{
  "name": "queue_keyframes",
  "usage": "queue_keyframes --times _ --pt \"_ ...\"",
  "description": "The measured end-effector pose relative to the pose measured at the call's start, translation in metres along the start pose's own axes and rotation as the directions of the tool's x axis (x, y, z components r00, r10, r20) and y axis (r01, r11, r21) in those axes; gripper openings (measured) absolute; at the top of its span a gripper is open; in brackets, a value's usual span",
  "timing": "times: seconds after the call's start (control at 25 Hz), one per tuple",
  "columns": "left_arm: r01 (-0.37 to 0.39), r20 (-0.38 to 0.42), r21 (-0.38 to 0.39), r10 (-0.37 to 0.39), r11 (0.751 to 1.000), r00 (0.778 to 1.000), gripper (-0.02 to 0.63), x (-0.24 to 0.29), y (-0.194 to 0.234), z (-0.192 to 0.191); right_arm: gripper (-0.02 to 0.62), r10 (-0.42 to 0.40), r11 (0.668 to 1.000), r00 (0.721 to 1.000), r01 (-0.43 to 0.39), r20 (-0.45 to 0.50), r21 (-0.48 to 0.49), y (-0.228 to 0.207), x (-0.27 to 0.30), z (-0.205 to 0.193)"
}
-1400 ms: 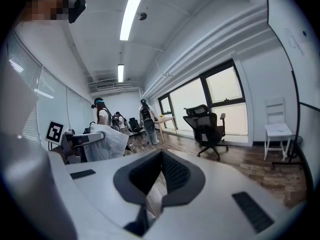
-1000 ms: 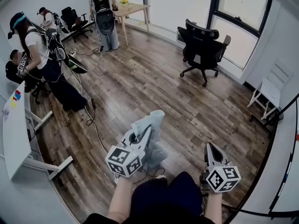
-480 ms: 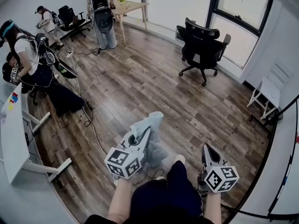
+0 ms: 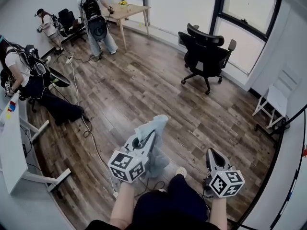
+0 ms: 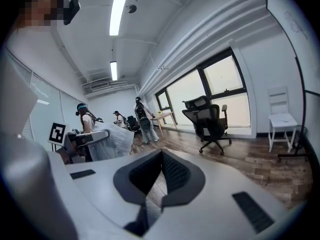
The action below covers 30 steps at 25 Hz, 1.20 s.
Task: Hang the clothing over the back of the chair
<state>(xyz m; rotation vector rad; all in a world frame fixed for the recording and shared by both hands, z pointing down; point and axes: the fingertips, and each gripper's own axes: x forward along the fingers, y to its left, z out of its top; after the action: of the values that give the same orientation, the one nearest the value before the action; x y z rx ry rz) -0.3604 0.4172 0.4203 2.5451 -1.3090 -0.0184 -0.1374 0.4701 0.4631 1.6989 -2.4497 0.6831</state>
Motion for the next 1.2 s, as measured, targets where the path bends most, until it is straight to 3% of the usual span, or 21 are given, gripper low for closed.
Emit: queue_keyframes --times 0.52,1.2 --pt "0.071 0.019 0.024 -0.071 0.997 0.997 0.017 0.112 -0.012 0.035 0.002 0.055 0.998 0.998 -0.055 -0.026 -0.016 -0.058 0.066 0.037" --pt "0.045 0.029 0.015 -0.045 0.999 0.999 0.017 0.195 -0.019 0.042 0.002 0.065 0.998 0.998 -0.065 -0.022 -0.012 -0.137 0.098 0.067"
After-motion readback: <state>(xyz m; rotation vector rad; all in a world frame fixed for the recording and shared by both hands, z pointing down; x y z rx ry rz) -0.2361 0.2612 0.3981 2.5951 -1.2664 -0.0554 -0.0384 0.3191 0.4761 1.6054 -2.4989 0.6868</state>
